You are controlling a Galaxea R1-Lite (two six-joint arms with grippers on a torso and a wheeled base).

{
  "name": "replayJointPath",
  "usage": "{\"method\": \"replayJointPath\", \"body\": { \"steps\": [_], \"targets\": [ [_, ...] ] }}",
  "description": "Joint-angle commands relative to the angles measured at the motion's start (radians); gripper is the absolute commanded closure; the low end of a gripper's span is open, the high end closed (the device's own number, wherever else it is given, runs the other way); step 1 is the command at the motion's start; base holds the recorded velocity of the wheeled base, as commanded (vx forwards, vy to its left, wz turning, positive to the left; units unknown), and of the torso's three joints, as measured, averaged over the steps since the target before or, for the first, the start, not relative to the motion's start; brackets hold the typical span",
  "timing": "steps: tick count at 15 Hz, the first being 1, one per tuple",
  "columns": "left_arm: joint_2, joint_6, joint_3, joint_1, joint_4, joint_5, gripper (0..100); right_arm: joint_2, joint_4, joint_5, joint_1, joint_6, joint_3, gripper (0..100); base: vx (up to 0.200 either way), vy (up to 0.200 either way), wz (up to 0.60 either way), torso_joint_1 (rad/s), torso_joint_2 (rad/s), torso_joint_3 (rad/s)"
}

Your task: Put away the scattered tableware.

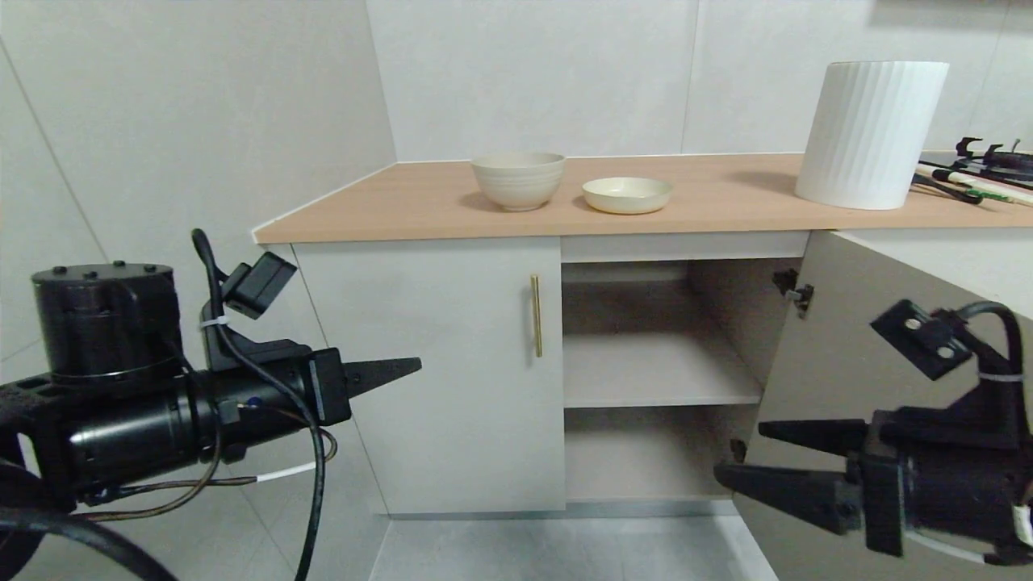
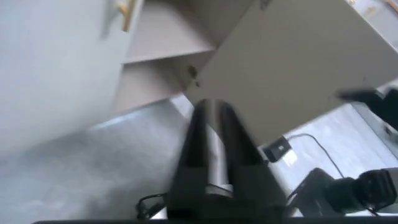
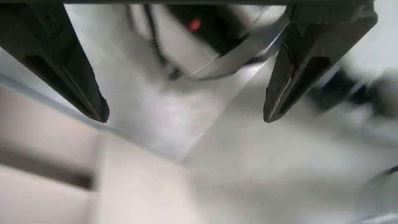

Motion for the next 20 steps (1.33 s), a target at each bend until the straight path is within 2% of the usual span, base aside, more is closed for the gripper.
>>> {"method": "replayJointPath", "body": {
  "steps": [1, 2, 3, 4, 6, 8, 10, 15, 20],
  "targets": [
    [-0.073, 0.043, 0.001, 0.08, 0.044, 0.001, 0, 0.182, -0.044, -0.067, -0.039, 0.0, -0.083, 0, 0.0, 0.0, 0.0, 0.0, 0.0, 0.0],
    [-0.085, 0.058, -0.005, 0.106, 0.065, 0.001, 0, 0.199, -0.078, -0.064, -0.05, -0.001, -0.101, 0, 0.0, 0.0, 0.0, 0.0, 0.0, 0.0],
    [-0.101, 0.068, -0.05, 0.153, 0.116, 0.002, 0, 0.238, -0.08, -0.066, -0.067, -0.001, -0.181, 0, 0.0, 0.0, 0.0, 0.0, 0.0, 0.0],
    [-0.105, 0.066, -0.085, 0.189, 0.134, 0.02, 0, 0.242, -0.029, -0.064, -0.069, -0.003, -0.23, 0, 0.0, 0.0, 0.0, 0.0, 0.0, 0.0],
    [-0.13, 0.066, -0.104, 0.202, 0.14, 0.059, 0, 0.275, 0.054, -0.066, -0.075, 0.003, -0.311, 0, 0.0, 0.0, 0.0, 0.0, 0.0, 0.0],
    [-0.148, 0.068, -0.104, 0.202, 0.142, 0.059, 0, 0.298, 0.144, -0.149, -0.073, 0.005, -0.359, 0, 0.0, 0.0, 0.0, 0.0, 0.0, 0.0],
    [-0.147, 0.069, -0.105, 0.195, 0.14, 0.059, 0, 0.285, 0.172, -0.189, -0.075, 0.006, -0.354, 0, 0.0, 0.0, 0.0, 0.0, 0.0, 0.0],
    [-0.13, 0.069, -0.105, 0.192, 0.143, 0.059, 0, 0.227, 0.115, -0.185, -0.11, 0.0, -0.27, 0, 0.0, 0.0, 0.0, 0.0, 0.0, 0.0],
    [-0.13, 0.068, -0.107, 0.193, 0.145, 0.059, 0, 0.227, -0.023, -0.185, -0.11, -0.023, -0.196, 0, 0.2, 0.0, 0.0, 0.003, 0.0, 0.002]
  ]
}}
